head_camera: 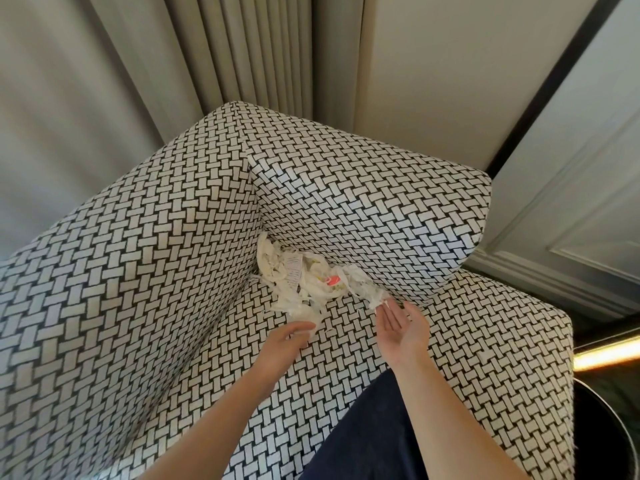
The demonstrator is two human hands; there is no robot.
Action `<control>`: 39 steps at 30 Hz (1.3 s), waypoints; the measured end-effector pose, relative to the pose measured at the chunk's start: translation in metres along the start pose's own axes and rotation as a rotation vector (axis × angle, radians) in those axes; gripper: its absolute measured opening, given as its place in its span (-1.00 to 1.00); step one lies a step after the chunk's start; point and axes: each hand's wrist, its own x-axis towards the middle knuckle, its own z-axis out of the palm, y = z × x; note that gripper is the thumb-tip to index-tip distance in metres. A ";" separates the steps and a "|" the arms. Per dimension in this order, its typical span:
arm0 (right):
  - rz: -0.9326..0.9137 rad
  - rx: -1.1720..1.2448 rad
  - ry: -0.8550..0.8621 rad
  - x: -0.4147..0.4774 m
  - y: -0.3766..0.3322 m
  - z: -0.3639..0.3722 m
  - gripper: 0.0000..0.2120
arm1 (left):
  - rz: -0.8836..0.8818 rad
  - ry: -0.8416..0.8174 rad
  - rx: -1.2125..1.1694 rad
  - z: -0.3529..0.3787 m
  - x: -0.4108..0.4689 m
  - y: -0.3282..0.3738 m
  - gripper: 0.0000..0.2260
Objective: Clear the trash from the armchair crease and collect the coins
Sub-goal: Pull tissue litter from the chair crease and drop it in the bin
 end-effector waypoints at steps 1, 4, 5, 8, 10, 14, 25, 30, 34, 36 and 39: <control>-0.007 -0.013 0.002 0.000 0.000 -0.001 -0.67 | -0.010 0.020 -0.025 0.000 0.001 0.000 -0.77; -0.027 -0.063 -0.003 -0.001 -0.001 -0.002 -0.79 | 0.001 0.031 -0.093 0.000 0.001 0.001 -0.78; -0.041 -0.093 0.003 -0.002 -0.001 -0.002 -0.81 | 0.021 0.023 -0.092 0.000 0.001 0.002 -0.78; -0.100 -0.204 0.042 -0.001 0.000 -0.002 -0.84 | 0.063 -0.022 -0.060 0.001 0.005 0.007 -0.78; -0.118 -0.298 0.046 0.001 0.002 0.000 -0.85 | 0.060 -0.073 -0.047 0.004 0.009 0.014 -0.78; -0.111 -0.544 0.037 0.008 0.008 0.007 -0.80 | 0.037 -0.163 -0.008 0.012 0.021 0.030 -0.69; 0.004 -1.175 -0.230 0.034 -0.004 0.001 -0.58 | -0.094 -0.245 0.062 0.021 0.047 0.042 -0.54; -0.003 -1.211 -0.318 0.041 0.000 0.002 -0.55 | -0.086 -0.205 -0.017 0.022 0.053 0.035 -0.55; -0.004 -1.153 -0.369 0.041 0.004 0.005 -0.50 | -0.076 -0.189 -0.111 0.026 0.057 0.025 -0.49; 0.027 -1.126 -0.375 0.041 0.003 0.004 -0.44 | -0.052 -0.181 -0.151 0.027 0.057 0.021 -0.46; 0.042 -1.087 -0.412 0.039 0.001 0.004 -0.49 | -0.041 -0.171 -0.184 0.028 0.058 0.015 -0.40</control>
